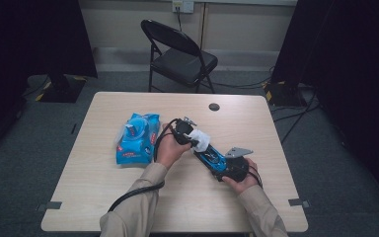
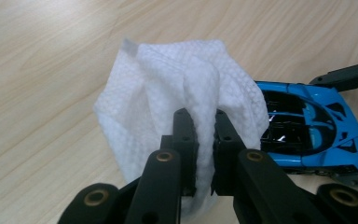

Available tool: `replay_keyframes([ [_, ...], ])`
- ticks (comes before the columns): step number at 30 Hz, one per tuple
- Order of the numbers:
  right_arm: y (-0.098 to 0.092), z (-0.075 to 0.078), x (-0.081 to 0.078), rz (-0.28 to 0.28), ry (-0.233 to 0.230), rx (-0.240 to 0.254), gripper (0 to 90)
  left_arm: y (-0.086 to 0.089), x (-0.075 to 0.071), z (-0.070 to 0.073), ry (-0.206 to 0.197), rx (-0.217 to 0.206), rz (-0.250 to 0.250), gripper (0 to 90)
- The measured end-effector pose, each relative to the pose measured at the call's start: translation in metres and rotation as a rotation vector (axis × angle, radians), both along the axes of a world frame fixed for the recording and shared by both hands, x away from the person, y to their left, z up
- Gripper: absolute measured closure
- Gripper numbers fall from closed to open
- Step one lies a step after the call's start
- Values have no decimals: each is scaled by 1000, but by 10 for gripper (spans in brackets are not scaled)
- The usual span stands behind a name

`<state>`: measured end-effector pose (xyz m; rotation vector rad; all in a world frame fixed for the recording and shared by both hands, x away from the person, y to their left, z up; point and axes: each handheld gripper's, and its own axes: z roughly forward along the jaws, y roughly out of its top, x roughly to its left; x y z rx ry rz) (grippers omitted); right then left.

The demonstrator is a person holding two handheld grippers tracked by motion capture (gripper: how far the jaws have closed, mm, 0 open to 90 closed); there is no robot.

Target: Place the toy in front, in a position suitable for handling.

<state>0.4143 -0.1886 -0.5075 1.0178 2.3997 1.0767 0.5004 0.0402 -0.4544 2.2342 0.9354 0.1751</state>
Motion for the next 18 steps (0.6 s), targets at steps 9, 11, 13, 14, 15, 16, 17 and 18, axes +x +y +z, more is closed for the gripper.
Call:
replay_keyframes([
  [9, 0, 0, 0, 0, 0, 0, 254, 14, 1, 3, 4, 5, 38, 834],
  [11, 0, 0, 0, 0, 0, 0, 254, 17, 1, 4, 9, -11, 42, 834],
  [13, 0, 0, 0, 0, 0, 0, 254, 18, 0, 6, 12, -21, 44, 834],
  [14, 0, 0, 0, 0, 0, 0, 253, 19, 0, 7, 16, -39, 46, 834],
  [15, 0, 0, 0, 0, 0, 0, 254, 20, -1, 8, 20, -52, 47, 835],
  [16, 0, 0, 0, 0, 0, 0, 254, 20, -2, 9, 16, -58, 48, 835],
  [17, 0, 0, 0, 0, 0, 0, 254, 20, -2, 10, 15, -56, 43, 835],
  [18, 0, 0, 0, 0, 0, 0, 253, 19, -3, 11, 15, -58, 39, 835],
])
